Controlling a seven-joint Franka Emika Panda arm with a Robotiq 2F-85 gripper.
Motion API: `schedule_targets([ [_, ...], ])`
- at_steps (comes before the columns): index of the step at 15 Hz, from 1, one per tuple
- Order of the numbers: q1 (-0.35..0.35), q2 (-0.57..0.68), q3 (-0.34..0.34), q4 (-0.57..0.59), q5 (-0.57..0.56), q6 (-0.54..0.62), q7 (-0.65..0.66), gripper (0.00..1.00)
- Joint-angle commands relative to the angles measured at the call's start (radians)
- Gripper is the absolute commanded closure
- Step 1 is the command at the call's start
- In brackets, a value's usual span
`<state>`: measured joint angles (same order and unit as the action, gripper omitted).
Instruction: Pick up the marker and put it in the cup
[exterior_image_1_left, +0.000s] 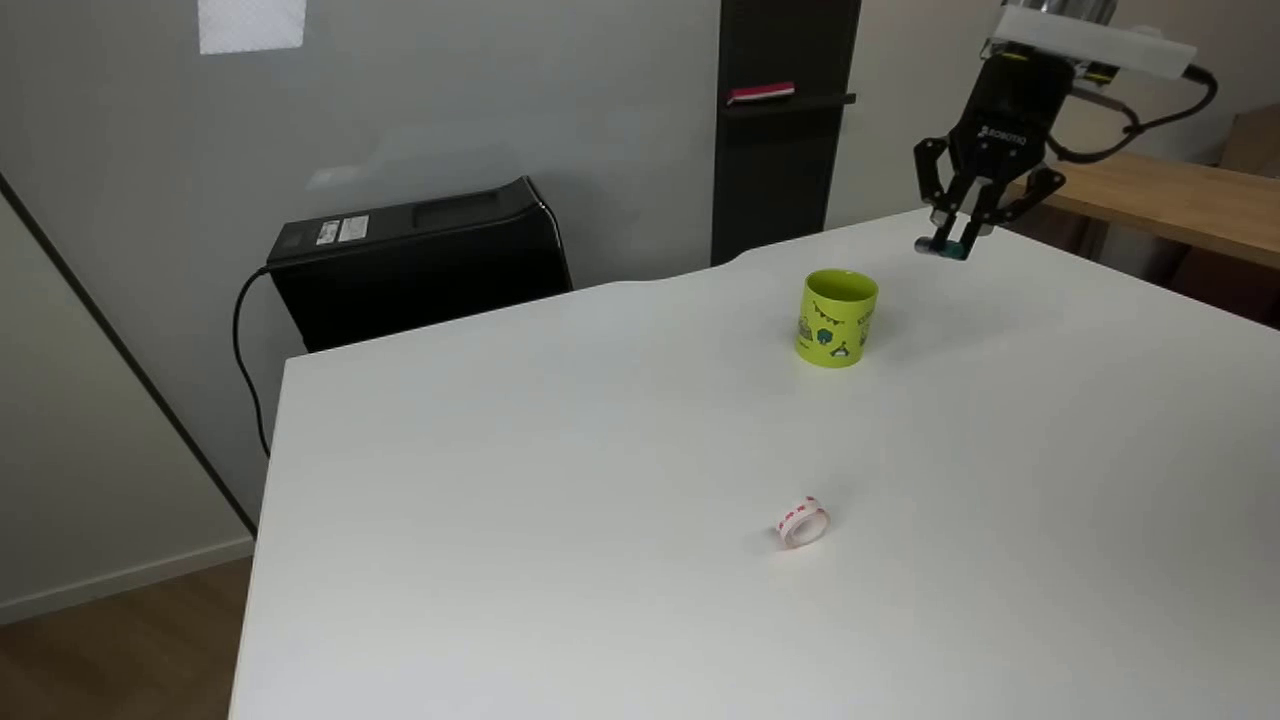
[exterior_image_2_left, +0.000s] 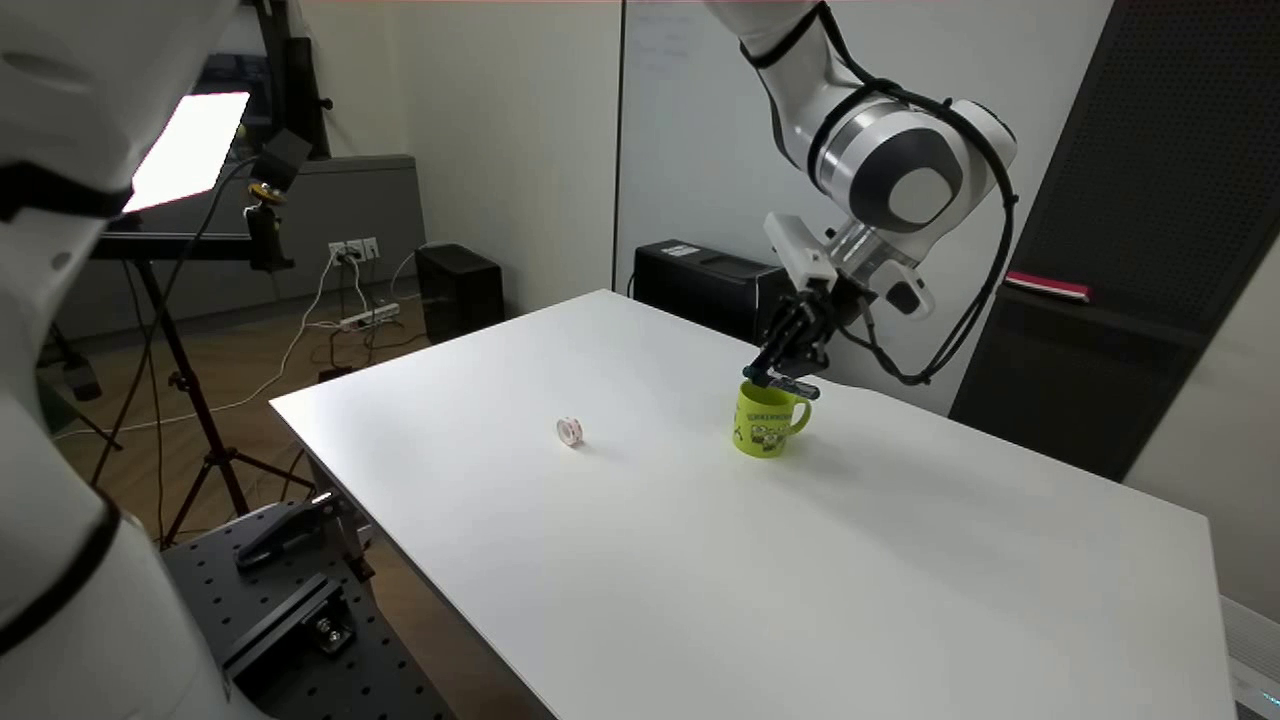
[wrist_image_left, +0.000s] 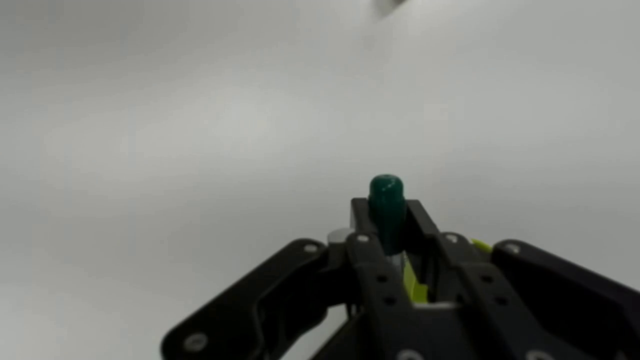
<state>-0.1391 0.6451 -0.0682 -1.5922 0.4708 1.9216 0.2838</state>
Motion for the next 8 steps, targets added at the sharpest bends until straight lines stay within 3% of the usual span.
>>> schedule_targets([
  [1,-0.020,0.027,0.014,0.059,-0.004,-0.053,-0.021,0.97],
  [7,-0.029,0.033,0.019,0.073,-0.004,-0.081,-0.076,0.97],
  [8,-0.018,0.009,0.013,0.027,-0.005,-0.053,-0.062,0.89],
])
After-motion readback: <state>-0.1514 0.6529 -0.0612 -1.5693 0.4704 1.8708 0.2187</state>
